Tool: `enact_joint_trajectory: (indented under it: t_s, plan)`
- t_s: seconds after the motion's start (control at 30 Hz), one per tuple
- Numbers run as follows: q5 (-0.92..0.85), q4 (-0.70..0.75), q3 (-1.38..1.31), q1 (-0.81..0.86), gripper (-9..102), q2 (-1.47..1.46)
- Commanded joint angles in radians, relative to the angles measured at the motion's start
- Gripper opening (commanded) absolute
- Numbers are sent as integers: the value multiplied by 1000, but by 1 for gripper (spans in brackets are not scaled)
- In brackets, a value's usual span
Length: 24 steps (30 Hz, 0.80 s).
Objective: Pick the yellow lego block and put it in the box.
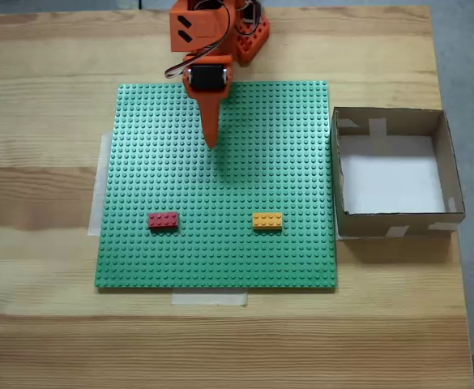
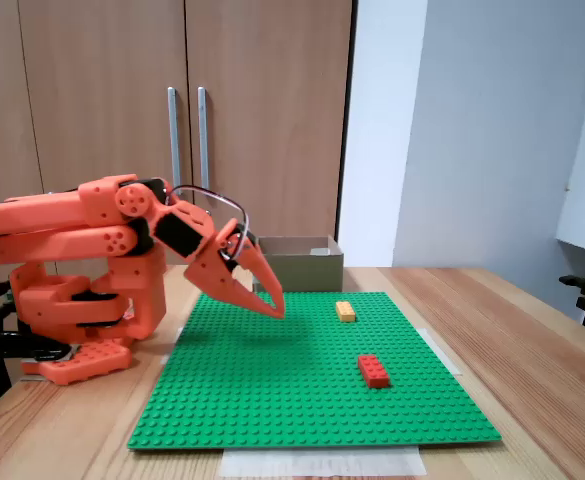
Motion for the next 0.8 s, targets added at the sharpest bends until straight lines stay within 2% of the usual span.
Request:
enact_joint_trajectory:
  t_s: [0.0, 0.77]
  plan:
    - [-3, -3, 6, -5, -1, 8]
    - [0, 11, -9, -11, -1, -14]
